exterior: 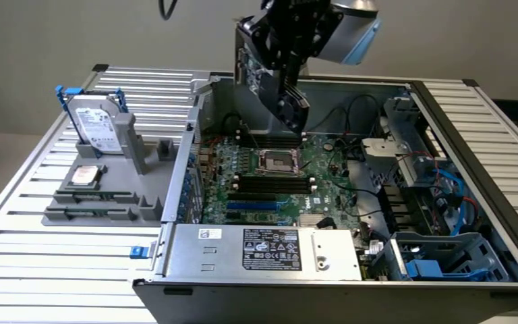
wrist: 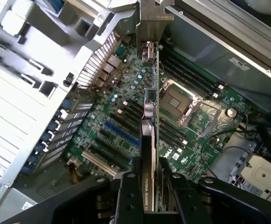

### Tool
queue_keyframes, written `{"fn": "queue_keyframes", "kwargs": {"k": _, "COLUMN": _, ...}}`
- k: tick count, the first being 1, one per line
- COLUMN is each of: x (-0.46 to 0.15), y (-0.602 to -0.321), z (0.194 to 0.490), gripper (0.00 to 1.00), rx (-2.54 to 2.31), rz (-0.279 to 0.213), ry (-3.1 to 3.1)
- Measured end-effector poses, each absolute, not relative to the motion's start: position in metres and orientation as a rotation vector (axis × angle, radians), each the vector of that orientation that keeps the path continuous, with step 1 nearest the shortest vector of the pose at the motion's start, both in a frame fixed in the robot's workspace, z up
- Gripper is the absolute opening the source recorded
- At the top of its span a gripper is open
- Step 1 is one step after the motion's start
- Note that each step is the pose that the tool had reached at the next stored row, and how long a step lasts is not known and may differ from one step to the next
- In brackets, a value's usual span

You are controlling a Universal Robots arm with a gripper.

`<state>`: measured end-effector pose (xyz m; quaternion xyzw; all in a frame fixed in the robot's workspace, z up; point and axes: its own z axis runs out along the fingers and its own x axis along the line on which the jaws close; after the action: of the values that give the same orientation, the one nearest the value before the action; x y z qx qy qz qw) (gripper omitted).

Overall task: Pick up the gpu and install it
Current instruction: 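Insert the gpu into the slot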

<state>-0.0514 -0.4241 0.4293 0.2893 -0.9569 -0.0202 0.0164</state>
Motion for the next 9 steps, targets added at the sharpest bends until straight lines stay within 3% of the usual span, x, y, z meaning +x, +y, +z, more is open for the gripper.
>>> {"fn": "queue_keyframes", "kwargs": {"k": 9, "x": -0.0514, "y": -0.4241, "z": 0.4254, "gripper": 0.26, "rx": 1.137, "rz": -0.058, "ry": -2.889}}
